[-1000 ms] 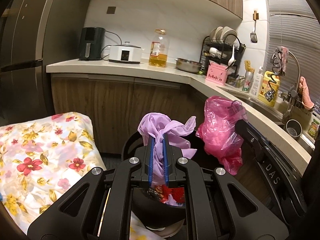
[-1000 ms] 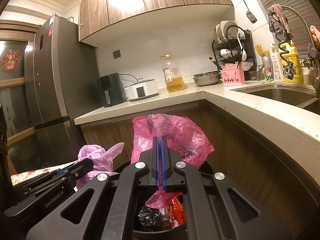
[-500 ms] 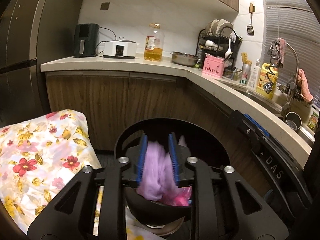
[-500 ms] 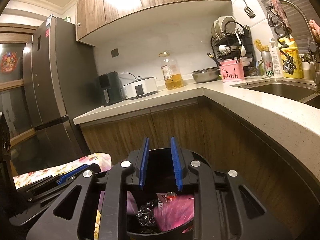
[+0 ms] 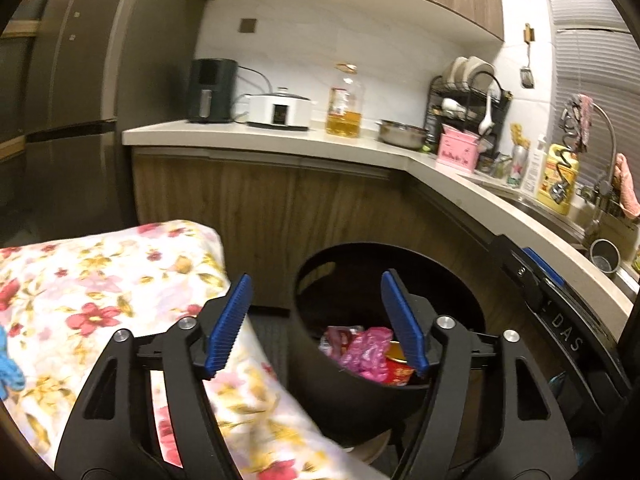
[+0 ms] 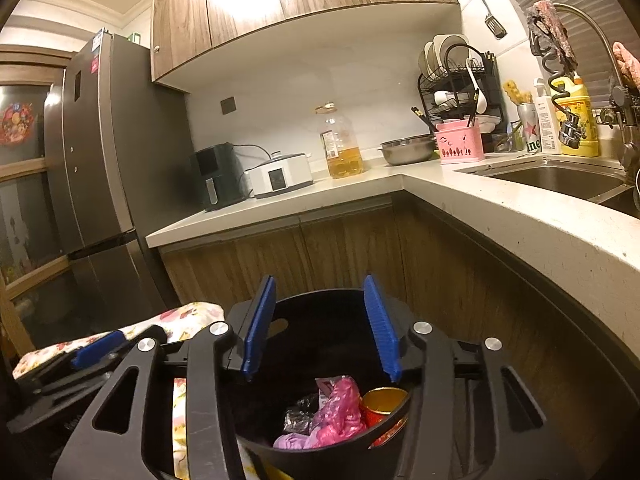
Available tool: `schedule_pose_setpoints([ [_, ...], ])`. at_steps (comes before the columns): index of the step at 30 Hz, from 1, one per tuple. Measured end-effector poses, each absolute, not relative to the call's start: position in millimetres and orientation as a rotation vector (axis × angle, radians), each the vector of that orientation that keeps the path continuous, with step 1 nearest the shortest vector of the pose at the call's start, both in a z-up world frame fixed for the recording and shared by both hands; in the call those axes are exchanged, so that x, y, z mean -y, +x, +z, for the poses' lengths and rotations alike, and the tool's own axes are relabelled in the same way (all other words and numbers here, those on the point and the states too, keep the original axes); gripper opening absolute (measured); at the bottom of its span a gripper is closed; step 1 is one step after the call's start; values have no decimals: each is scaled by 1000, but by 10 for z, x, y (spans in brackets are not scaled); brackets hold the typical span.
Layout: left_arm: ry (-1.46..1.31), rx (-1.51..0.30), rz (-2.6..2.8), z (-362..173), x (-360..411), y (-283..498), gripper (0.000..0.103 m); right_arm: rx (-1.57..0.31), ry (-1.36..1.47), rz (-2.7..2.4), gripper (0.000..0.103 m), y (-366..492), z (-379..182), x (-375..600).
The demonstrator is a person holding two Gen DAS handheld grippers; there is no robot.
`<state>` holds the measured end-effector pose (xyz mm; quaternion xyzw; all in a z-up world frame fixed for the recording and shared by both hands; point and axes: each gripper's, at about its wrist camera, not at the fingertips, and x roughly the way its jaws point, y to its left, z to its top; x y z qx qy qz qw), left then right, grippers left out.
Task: Collect trash
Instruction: 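Move both tools back to the red bag and blue glove on the table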
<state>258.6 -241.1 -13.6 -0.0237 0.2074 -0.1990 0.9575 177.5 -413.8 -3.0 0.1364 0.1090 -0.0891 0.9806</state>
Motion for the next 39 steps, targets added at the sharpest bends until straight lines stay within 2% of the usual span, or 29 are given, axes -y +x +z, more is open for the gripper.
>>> schedule_pose_setpoints([
  [2,-48,-409,-370,-121,2293,2510,74,-225,276,-171,57,1753,-34,4084],
  [7,-43,-376,-279,-87,1977,2318,80,-234,274,-142,63,1708,-18,3892],
  [20,-67,-342,-47,-93,882,1923,81,-262,230,0,65,1690,-33,2944],
  [39,-156,-386,356,-472,-1003,1656,81,-337,122,310,64,1842,-238,1202],
])
